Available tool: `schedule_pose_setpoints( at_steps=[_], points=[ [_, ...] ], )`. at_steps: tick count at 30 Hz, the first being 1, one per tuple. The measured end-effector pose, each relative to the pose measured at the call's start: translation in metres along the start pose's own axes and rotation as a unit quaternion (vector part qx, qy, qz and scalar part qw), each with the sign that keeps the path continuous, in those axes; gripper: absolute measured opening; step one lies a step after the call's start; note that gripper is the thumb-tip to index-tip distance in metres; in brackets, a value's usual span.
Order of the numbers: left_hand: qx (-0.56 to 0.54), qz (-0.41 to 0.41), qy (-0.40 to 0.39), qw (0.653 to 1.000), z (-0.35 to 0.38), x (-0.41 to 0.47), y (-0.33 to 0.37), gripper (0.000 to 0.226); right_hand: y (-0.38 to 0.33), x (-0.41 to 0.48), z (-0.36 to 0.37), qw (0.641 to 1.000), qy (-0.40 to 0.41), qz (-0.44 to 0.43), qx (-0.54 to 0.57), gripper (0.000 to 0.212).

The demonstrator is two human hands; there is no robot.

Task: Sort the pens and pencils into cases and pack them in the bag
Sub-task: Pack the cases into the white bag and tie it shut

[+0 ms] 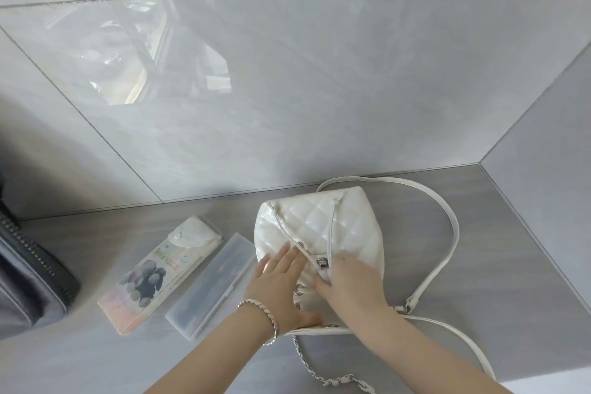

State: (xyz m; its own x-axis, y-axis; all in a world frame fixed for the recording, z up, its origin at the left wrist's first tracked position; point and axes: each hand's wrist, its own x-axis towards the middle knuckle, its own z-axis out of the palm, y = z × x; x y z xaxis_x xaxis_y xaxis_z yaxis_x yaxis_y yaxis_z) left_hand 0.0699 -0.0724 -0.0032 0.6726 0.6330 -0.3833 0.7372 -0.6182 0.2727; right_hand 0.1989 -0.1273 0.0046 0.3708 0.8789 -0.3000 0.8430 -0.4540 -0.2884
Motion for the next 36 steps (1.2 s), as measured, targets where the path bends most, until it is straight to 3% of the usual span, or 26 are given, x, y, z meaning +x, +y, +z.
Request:
schedule_pose_setpoints(
  at_steps=[7, 12, 15, 19, 23, 26, 27, 29, 30, 32, 34, 36],
  points=[
    [-0.04, -0.002, 0.1, 0.994, -0.002, 0.007, 0.001, 0.071, 0.006, -0.004, -0.017, 0.996, 0.044, -0.081, -0.005, 0.031],
    [-0.084, 0.096, 0.194, 0.973, 0.005, 0.017, -0.012, 0.068, 0.016, -0.007, -0.016, 0.983, 0.083, -0.101, 0.131, 0.031],
    [-0.077, 0.1, 0.207, 0.97, 0.012, 0.023, -0.016, 0.049, 0.019, -0.008, -0.016, 0.965, 0.065, -0.113, 0.225, 0.04],
    [-0.08, 0.162, 0.221, 0.958, -0.003, 0.019, -0.004, 0.012, 0.002, 0.001, -0.036, 0.918, 0.12, -0.13, 0.354, 0.026],
    [-0.108, 0.168, 0.208, 0.958, -0.011, 0.021, 0.001, 0.011, -0.017, 0.026, -0.091, 0.828, 0.231, -0.116, 0.498, 0.026],
    [-0.119, 0.122, 0.153, 0.973, -0.018, 0.031, -0.007, 0.017, -0.014, 0.044, -0.108, 0.811, 0.249, -0.092, 0.521, 0.015],
    [-0.116, 0.12, 0.158, 0.973, -0.018, 0.032, -0.008, 0.022, -0.012, 0.046, -0.103, 0.818, 0.238, -0.064, 0.519, 0.01],
    [-0.129, 0.103, 0.193, 0.967, -0.017, 0.033, -0.006, 0.038, -0.007, 0.041, -0.085, 0.86, 0.239, -0.012, 0.451, 0.042],
    [-0.144, 0.084, 0.216, 0.962, -0.02, 0.032, -0.003, 0.046, -0.004, 0.032, -0.073, 0.886, 0.264, -0.034, 0.379, 0.052],
    [-0.183, 0.033, 0.255, 0.949, -0.03, 0.032, 0.003, 0.052, -0.001, 0.011, -0.05, 0.908, 0.302, -0.166, 0.239, 0.043],
    [-0.21, -0.007, 0.265, 0.941, -0.043, 0.034, 0.007, 0.041, 0.007, -0.003, -0.03, 0.918, 0.268, -0.275, 0.098, 0.02],
    [-0.228, -0.038, 0.271, 0.934, -0.056, 0.039, 0.012, 0.036, 0.016, -0.003, -0.02, 0.942, 0.197, -0.272, -0.031, 0.034]
  ],
)
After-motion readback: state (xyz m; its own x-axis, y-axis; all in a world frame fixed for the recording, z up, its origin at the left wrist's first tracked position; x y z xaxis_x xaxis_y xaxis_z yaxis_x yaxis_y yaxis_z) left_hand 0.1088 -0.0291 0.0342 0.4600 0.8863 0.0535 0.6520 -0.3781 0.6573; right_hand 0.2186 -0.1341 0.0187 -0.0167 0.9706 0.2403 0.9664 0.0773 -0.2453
